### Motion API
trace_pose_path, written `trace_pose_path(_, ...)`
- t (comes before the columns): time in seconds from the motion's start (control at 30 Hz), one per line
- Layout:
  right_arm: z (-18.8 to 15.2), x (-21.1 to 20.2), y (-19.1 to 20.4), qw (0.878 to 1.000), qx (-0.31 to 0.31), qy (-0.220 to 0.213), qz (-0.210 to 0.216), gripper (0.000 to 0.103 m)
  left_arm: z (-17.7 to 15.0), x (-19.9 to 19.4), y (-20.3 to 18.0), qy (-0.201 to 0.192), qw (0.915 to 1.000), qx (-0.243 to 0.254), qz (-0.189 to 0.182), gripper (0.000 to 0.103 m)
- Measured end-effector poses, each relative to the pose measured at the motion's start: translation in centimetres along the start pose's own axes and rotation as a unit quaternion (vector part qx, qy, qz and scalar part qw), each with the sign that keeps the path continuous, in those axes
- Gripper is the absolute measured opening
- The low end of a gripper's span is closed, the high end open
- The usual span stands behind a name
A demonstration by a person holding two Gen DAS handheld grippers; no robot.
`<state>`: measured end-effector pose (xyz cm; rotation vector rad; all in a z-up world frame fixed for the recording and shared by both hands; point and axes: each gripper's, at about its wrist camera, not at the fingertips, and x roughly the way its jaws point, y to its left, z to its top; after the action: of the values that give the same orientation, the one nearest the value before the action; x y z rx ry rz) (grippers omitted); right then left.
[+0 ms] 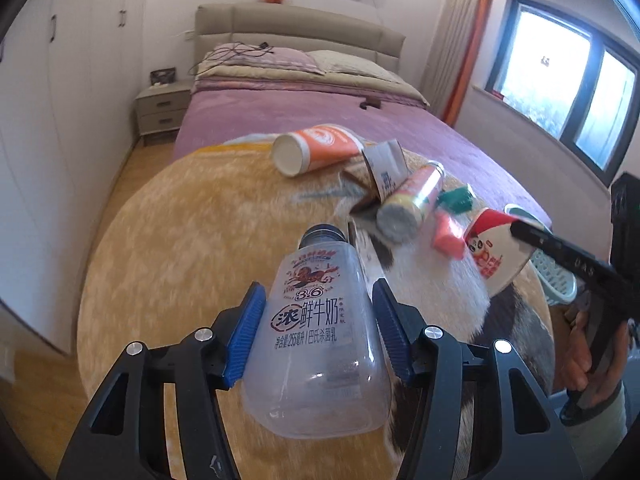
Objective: Collect trash
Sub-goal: 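Grasp the clear milk bottle with the left tool while the right tool grasps the paper cup, then carry bottle and cup over the teal basket and open both tools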
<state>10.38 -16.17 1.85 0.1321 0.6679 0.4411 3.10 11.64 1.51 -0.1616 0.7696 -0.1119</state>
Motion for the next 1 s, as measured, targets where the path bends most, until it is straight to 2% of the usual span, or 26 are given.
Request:
trace_pose_path(0.2, -1.0, -1.7, 0.5, 1.0, -0.003, 0.018, 0.022, 0.021, -3.9, -0.4, -1.1, 0.034, 0.9993, 0.002, -0.014, 0.054)
trace_pose_path(0.33, -1.9, -1.6, 0.5, 0.999, 0.001, 0.034, 0.03, 0.021, -6.1, 0.7, -2.3, 0.053, 0.9985, 0.011, -0.004, 0.054)
trace_pose_path(0.43, -2.7, -1.2, 0.6, 0.998, 0.006, 0.048, 0.044, 0.023, -6.3, 0.9, -2.5, 0.057, 0.9984, 0.002, 0.005, 0.056)
trace_pose_path(0.47, -2.9, -1.2, 0.6, 0.998, 0.009, 0.05, 0.049, 0.033, -6.2, 1.0, -2.5, 0.056, 0.9984, -0.002, 0.007, 0.057)
trace_pose_path(0.5, -3.2, -1.2, 0.5, 0.997, 0.015, 0.051, 0.055, 0.052, -6.1, 1.0, -2.4, 0.055, 0.9984, -0.006, 0.008, 0.057)
trace_pose_path(0.57, -3.9, -1.4, 0.3, 0.996, 0.027, 0.046, 0.069, 0.066, -6.0, 1.1, -2.4, 0.056, 0.9984, -0.01, 0.007, 0.059)
trace_pose_path(0.67, -4.6, -1.1, 0.6, 0.994, 0.031, 0.057, 0.088, 0.066, -5.9, 1.3, -2.9, 0.052, 0.9985, -0.008, 0.014, 0.063)
trace_pose_path(1.0, -5.8, -0.7, 0.7, 0.995, 0.037, 0.061, 0.07, 0.066, -6.3, 2.2, -4.0, 0.054, 0.9976, 0.005, 0.043, 0.063)
